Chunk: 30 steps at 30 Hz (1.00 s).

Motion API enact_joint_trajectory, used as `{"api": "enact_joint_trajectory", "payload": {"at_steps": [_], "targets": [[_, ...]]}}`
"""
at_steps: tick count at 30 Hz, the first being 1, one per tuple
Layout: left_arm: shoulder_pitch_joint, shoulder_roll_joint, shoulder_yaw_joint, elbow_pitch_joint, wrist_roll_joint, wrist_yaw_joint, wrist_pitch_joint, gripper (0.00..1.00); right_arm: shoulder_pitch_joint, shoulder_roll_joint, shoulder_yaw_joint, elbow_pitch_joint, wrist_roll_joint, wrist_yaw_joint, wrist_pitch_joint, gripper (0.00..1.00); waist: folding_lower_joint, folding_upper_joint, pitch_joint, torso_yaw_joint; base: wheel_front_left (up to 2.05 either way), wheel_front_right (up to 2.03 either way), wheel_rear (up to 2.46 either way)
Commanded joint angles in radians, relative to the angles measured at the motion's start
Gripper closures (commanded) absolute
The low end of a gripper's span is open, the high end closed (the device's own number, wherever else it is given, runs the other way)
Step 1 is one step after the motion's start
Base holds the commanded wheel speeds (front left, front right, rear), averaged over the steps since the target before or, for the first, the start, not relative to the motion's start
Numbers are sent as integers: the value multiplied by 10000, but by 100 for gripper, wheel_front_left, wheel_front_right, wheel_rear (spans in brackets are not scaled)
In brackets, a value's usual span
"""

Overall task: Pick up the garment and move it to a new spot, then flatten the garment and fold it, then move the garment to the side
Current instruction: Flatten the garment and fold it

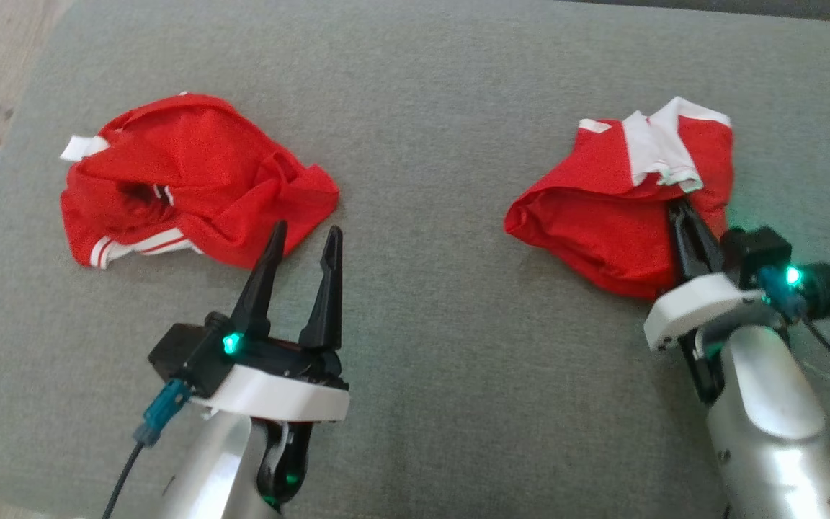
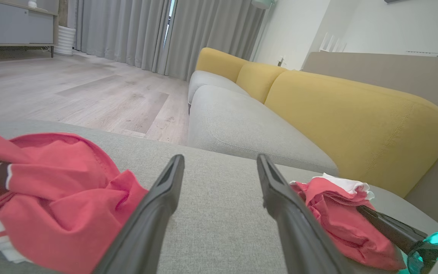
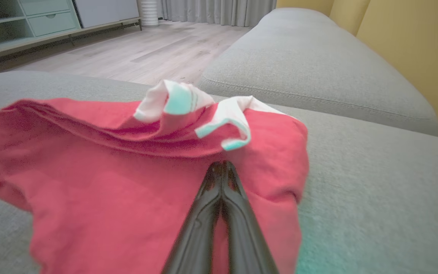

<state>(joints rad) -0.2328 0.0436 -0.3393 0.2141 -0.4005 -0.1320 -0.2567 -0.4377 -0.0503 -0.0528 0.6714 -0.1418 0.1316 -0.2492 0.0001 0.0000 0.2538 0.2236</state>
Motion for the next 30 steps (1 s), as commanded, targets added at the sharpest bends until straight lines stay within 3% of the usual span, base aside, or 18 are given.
{"api": "enact_joint_trajectory", "payload": {"at_steps": [1, 15, 30], "targets": [[-442, 66, 208, -285, -106, 14, -51, 0, -469, -54, 210, -137, -121, -9, -53, 100, -1, 0, 130, 160, 0, 0, 0], [-692, 66, -215, -336, -548, 97, -51, 0, -2952, -14, 1374, 1997, -115, -9, -105, 100, -1, 0, 516, 1038, 0, 0, 0], [-882, 66, -146, -283, -504, 142, -51, 0, -3117, -1, 2840, 3565, 1081, -9, -107, 100, -1, 0, 620, 562, 0, 0, 0]]}}
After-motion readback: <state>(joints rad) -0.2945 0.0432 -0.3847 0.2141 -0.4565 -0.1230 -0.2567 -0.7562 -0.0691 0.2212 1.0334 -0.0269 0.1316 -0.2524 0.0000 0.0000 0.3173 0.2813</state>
